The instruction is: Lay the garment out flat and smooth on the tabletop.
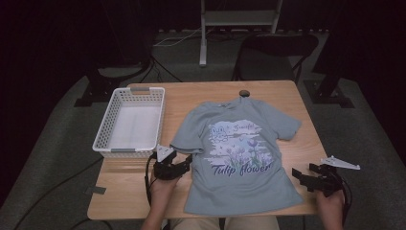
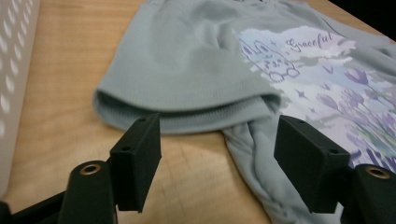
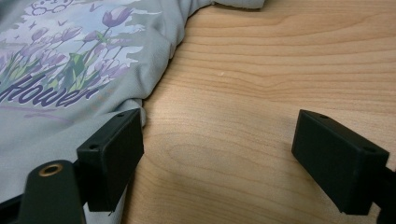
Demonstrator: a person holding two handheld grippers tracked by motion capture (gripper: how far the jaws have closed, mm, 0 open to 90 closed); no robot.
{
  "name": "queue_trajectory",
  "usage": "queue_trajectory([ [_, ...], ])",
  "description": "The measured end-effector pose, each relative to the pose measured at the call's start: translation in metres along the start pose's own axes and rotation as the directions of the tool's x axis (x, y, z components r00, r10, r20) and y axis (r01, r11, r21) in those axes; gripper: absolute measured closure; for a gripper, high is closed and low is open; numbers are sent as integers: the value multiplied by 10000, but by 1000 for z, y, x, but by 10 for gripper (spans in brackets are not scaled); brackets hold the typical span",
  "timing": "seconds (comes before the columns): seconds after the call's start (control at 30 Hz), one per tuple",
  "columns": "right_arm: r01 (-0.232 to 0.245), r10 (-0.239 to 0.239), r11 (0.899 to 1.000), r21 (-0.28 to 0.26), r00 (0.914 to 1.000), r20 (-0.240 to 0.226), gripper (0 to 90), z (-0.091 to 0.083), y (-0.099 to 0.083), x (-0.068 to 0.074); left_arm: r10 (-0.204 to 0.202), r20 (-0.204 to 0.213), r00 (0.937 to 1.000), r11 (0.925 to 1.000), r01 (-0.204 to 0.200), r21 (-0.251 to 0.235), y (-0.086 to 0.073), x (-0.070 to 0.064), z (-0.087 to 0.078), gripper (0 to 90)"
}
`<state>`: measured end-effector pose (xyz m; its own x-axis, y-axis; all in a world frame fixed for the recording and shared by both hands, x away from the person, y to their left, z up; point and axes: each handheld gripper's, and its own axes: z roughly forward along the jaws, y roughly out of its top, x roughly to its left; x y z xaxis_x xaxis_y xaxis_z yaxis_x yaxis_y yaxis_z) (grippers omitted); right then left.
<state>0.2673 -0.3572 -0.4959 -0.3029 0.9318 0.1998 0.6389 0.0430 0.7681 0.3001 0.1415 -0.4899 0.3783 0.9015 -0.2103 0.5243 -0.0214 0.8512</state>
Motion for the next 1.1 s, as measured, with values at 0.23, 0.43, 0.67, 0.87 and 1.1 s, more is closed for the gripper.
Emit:
queue_trajectory([
  [0.23,6,-6,10000,-3,10000,32,162,0,0,1,161,411,9990,9998,-156,-121,-6,-2,-12,306],
  [0.43,7,-7,10000,21,10000,-9,163,0,0,0,287,160,9995,9996,-288,21,-6,-1,-12,296],
  [0.67,9,-9,10000,40,9998,-185,163,0,0,0,335,457,9984,9994,-338,65,1,-10,-2,297],
  [0.87,469,-482,9987,-202,9965,-681,163,-3,-1,3,504,454,9977,9987,-509,98,7,-13,6,297],
  [1.1,543,-406,9981,293,9350,-3523,215,-3,3,29,354,92,9993,9994,-354,1,43,-9,30,298],
])
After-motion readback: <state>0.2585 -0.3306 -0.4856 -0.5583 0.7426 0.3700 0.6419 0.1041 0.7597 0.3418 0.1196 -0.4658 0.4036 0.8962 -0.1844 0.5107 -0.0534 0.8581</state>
